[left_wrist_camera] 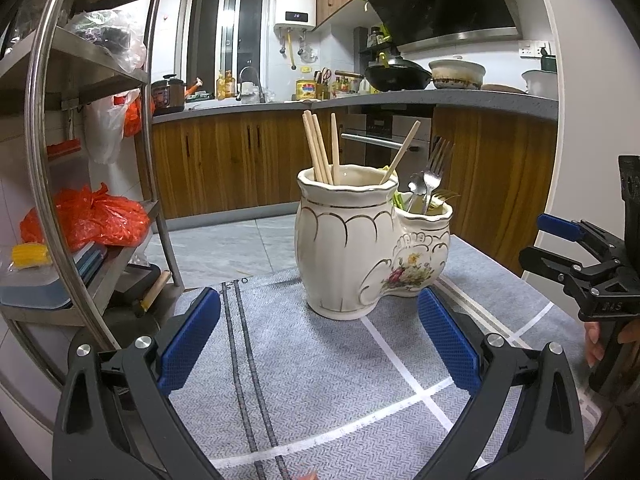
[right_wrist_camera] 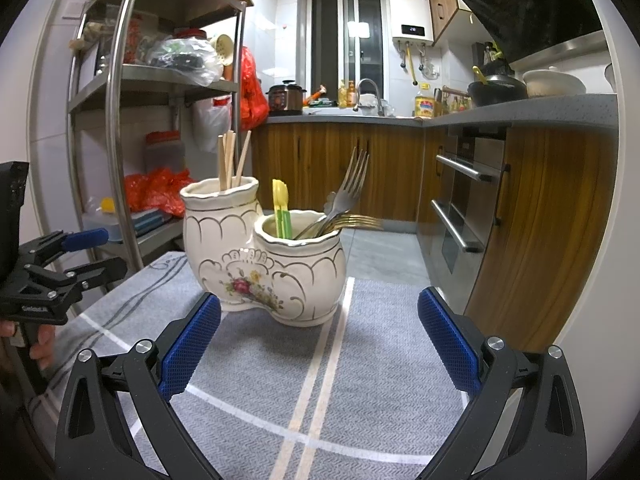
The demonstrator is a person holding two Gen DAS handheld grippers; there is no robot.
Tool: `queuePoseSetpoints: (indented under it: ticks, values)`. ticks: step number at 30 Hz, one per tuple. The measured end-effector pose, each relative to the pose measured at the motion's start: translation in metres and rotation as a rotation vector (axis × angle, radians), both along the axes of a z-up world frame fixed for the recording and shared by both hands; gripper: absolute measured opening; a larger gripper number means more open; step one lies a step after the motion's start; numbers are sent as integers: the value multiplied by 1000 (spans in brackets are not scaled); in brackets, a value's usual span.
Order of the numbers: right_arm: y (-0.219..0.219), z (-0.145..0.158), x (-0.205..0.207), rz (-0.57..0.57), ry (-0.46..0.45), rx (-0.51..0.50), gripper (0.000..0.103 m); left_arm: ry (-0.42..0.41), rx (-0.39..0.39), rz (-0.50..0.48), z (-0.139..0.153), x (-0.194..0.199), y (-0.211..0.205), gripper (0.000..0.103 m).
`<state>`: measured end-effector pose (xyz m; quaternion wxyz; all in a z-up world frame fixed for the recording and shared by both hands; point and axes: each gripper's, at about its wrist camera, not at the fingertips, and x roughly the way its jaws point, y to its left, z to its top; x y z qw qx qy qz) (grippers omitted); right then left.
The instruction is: Organize utensils
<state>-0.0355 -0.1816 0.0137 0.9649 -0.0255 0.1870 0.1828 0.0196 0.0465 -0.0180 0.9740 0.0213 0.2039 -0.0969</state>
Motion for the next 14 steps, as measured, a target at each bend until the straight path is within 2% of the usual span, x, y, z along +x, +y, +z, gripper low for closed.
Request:
queuePoseSetpoints:
  ticks: [14]
  values:
    - [-4, -3, -2, -6, -3, 7, 98, 12, -3, 47, -1, 2, 2, 97]
